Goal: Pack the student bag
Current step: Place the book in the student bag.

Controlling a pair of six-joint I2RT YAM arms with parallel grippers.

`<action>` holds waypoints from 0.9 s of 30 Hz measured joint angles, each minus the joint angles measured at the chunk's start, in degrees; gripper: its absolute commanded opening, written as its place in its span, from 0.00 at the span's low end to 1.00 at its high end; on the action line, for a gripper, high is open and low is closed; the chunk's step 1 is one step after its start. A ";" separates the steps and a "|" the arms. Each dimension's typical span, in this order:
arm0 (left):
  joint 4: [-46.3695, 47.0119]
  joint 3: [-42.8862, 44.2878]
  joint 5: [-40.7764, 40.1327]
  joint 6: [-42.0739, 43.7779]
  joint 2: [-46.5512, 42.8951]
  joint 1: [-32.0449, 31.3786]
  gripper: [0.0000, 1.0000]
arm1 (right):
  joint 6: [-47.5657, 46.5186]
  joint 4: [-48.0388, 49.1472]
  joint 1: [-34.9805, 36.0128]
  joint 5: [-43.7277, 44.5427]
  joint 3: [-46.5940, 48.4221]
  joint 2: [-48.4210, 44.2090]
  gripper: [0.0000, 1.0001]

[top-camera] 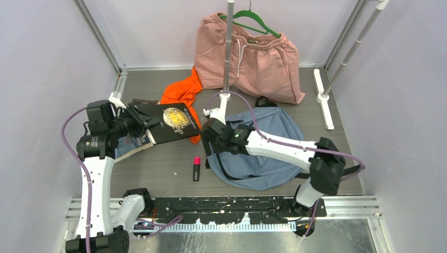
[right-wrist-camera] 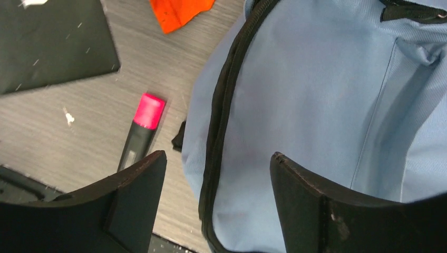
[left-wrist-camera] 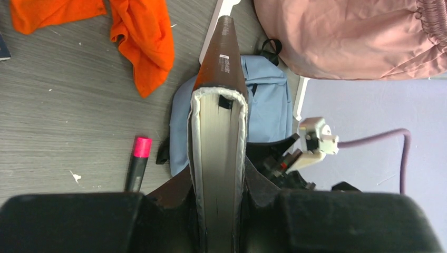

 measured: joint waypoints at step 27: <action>10.88 -7.54 12.00 -3.28 0.39 -1.51 0.00 | -0.98 2.23 -0.33 11.63 -2.80 -19.69 0.01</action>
